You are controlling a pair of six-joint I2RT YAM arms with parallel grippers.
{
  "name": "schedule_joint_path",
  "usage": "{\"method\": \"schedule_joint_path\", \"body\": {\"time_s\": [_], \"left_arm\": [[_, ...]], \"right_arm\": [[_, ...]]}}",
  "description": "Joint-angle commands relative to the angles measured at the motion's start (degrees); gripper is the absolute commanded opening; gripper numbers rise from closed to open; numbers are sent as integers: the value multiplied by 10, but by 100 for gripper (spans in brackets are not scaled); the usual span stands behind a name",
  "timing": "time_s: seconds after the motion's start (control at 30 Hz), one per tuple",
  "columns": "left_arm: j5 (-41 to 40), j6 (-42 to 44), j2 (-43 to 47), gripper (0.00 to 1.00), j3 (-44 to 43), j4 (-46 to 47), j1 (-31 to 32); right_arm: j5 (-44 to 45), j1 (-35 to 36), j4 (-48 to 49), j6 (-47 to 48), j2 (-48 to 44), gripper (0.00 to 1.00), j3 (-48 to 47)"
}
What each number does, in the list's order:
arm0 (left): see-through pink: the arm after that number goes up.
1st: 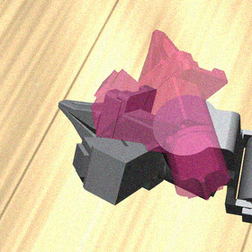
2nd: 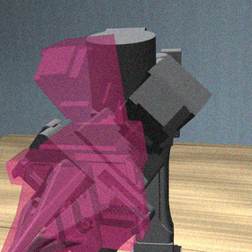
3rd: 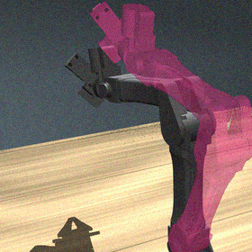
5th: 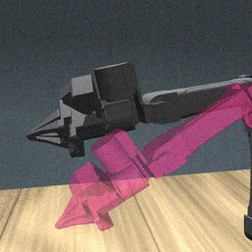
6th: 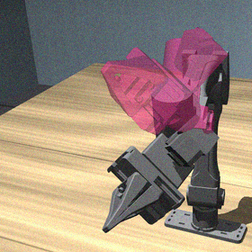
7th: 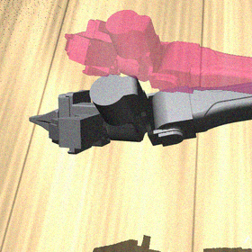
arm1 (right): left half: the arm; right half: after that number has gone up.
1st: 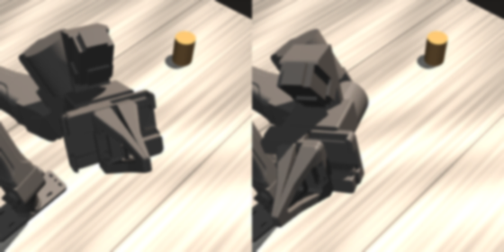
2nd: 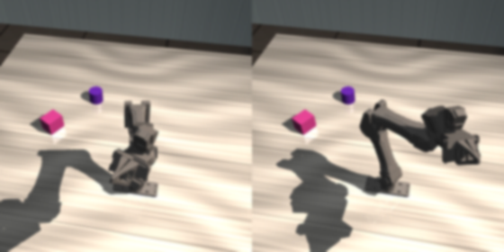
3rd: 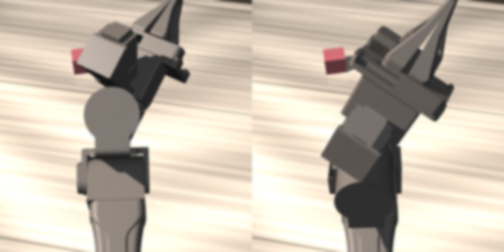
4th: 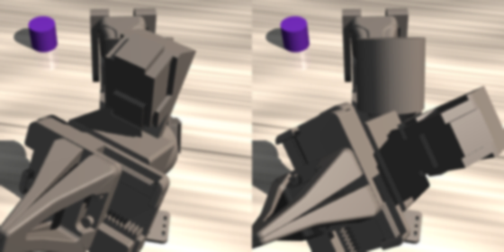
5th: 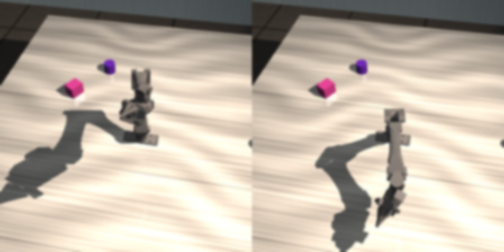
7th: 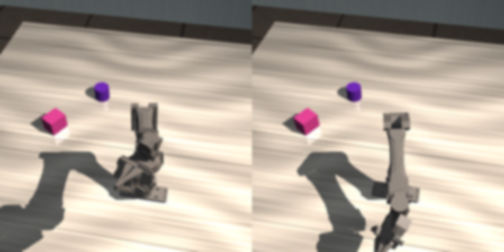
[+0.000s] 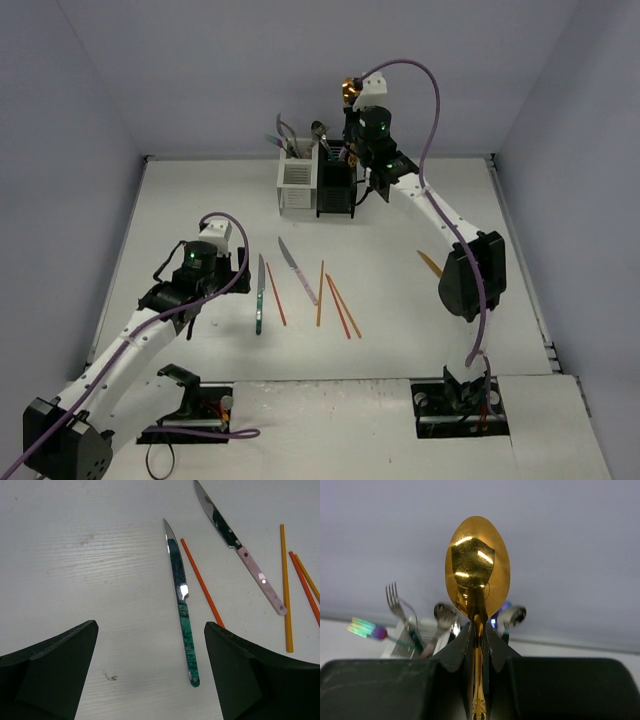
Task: Sort the eating utensils into containers
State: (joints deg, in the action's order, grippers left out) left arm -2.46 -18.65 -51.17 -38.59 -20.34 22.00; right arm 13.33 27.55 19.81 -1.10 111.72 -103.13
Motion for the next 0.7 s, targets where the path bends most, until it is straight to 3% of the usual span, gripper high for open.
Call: {"method": "schedule_joint_path", "body": {"time_s": [0.0,0.37,0.67], "left_arm": [[-9,-2,-8,86,-30,23,-1],[-22,1,-1,86,-16,28,4],[-31,0,-4,86,-14,28,14]], "right_arm": [[-13,-6,203,47,62,0,-53],[-27,-26,363,63,205,0,-129],[-36,-29,382,76,278,0,-199]]}}
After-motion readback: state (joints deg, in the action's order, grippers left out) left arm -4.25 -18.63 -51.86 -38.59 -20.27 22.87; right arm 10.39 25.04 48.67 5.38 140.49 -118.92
